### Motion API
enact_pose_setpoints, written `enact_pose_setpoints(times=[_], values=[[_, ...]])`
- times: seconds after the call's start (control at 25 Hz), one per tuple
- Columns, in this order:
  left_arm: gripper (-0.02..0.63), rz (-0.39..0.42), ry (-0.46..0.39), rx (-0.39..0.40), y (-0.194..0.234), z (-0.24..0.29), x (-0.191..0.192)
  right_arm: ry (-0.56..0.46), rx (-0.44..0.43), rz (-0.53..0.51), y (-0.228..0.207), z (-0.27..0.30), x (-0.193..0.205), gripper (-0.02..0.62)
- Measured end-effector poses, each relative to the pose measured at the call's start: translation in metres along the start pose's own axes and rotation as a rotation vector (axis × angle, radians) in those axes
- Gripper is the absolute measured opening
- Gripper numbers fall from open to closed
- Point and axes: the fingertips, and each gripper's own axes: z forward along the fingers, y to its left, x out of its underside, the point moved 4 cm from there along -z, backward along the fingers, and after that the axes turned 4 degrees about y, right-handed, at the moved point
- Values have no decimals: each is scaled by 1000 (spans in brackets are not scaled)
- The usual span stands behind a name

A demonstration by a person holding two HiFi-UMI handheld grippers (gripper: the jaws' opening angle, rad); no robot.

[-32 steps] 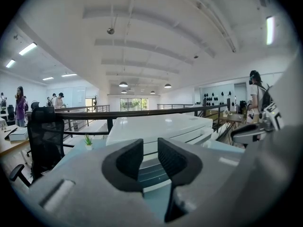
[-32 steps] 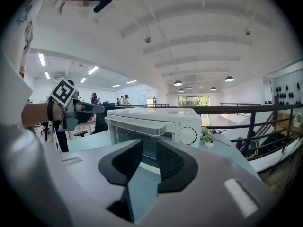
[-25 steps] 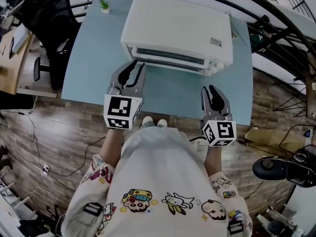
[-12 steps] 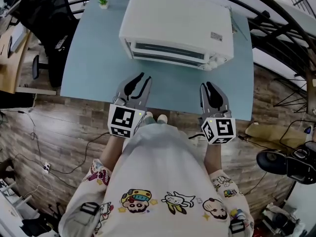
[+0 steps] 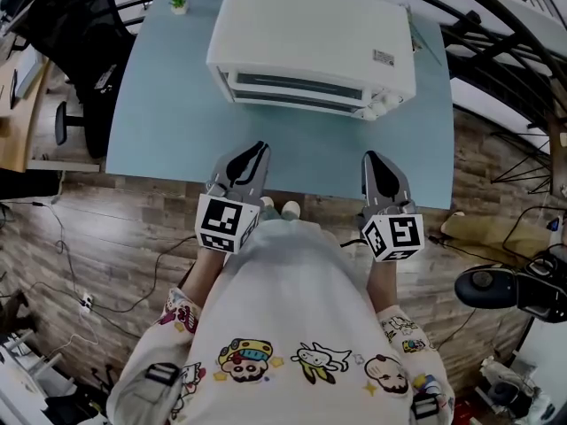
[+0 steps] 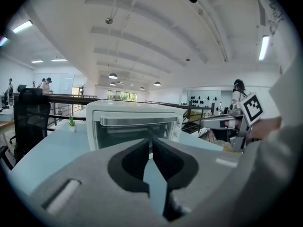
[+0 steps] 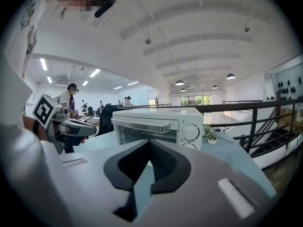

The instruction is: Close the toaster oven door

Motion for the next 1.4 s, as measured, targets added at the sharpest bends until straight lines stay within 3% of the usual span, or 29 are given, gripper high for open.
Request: enact_pose_setpoints(times=[0.2,1.4], values=[[-2,-20,-4,4,-2,-1,5,-7,3,24,-2,-4,4,9],[-2,-27,-18,-30,7,-14,7,-1,-36,31,5,-5,10,9]])
